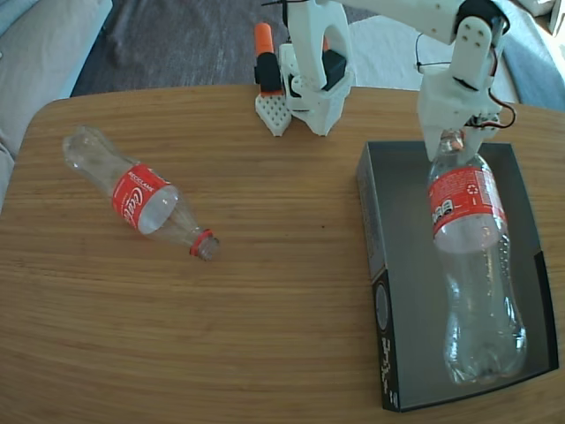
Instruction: Grasp the bottles and put them in the box.
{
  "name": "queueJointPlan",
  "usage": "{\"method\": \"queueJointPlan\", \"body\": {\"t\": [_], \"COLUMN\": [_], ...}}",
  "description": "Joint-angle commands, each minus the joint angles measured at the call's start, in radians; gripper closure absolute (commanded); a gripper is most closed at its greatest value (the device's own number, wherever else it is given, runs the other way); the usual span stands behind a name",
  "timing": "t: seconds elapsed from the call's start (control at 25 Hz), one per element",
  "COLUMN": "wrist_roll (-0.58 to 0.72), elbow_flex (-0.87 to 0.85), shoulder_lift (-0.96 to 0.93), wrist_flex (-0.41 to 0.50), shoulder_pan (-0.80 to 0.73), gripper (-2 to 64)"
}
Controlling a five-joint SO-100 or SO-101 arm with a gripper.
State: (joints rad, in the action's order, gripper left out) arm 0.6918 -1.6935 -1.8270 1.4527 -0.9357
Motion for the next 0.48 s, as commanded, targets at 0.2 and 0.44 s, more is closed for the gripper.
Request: {"method": "queueJointPlan", "body": {"t": [0.2, 0.44], "wrist_roll": [0.009, 0.052], "elbow_flex": [-0.089, -0.179], "shoulder_lift": [-0.032, -0.032], "wrist_flex": [-0.091, -0.187], "shoulder_pan": [-0.002, 0.006], "gripper": [61.8, 61.8]}}
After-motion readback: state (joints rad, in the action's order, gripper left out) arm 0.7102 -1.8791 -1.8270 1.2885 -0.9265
